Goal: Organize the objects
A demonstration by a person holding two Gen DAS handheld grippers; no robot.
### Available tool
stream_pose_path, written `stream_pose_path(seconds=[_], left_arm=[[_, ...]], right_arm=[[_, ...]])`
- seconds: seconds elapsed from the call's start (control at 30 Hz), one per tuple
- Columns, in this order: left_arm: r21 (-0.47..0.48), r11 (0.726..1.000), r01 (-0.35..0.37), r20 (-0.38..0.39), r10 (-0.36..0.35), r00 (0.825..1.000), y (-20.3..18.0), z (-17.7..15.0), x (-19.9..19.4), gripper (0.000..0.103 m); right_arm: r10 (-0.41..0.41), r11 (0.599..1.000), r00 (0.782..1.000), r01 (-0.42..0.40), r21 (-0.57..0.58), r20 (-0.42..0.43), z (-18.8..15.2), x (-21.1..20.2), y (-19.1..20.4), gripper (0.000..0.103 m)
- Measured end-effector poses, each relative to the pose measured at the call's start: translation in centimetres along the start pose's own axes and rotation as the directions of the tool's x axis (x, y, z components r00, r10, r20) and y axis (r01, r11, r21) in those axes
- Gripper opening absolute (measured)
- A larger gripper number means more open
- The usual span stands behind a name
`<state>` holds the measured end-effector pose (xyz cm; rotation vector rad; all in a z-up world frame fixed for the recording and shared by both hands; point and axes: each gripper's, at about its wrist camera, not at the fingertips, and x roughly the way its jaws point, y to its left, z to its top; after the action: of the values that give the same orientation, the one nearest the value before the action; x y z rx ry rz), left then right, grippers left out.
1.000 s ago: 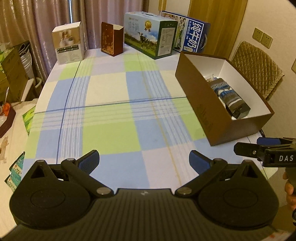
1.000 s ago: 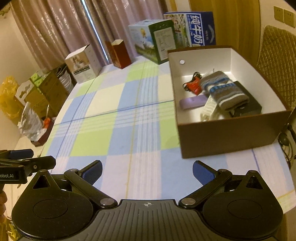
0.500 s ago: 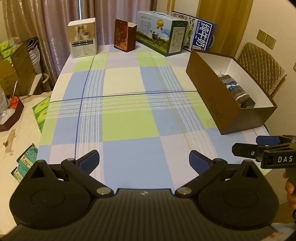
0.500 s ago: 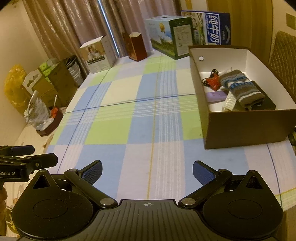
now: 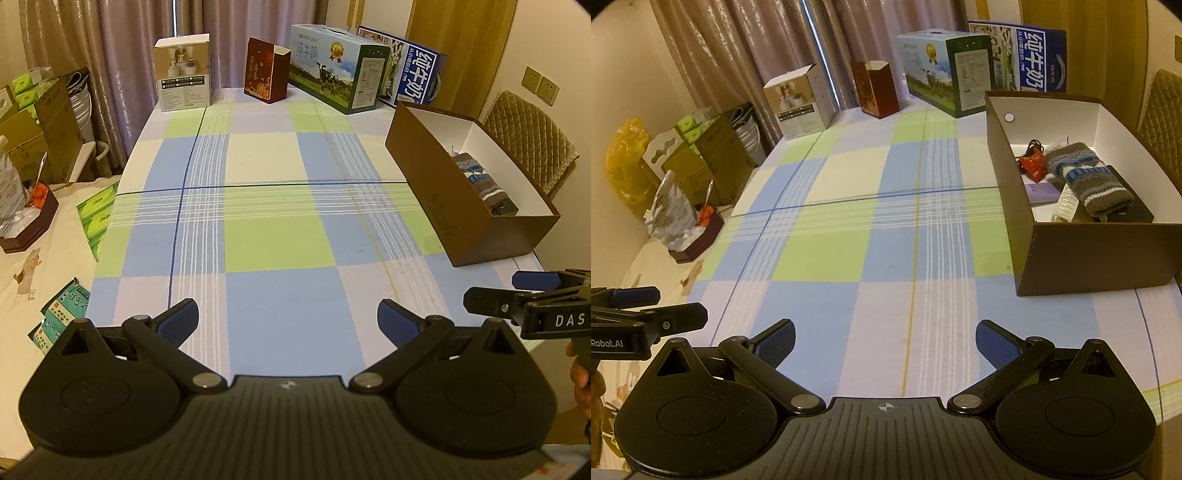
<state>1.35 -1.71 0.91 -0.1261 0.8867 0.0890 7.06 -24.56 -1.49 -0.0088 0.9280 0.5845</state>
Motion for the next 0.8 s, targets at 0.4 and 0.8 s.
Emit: stream_pose_path(seconds=[0.4,0.8], left_arm=[[-0.003,1.0,0.0,0.0,0.0,1.0,0.24,-0.11,0.03,0.102],[-0.005,1.0,0.0,0.001,0.0,1.0,0.24,-0.1,0.08,0.102]], right_arm=[[-0.001,1.0,1.0,0.001,0.0,0.0,0.02,0.11,0.17,0.101],[-0.001,1.0,1.0,0.001,0.001,-0.001,0.06,0.03,0.16,0.101]])
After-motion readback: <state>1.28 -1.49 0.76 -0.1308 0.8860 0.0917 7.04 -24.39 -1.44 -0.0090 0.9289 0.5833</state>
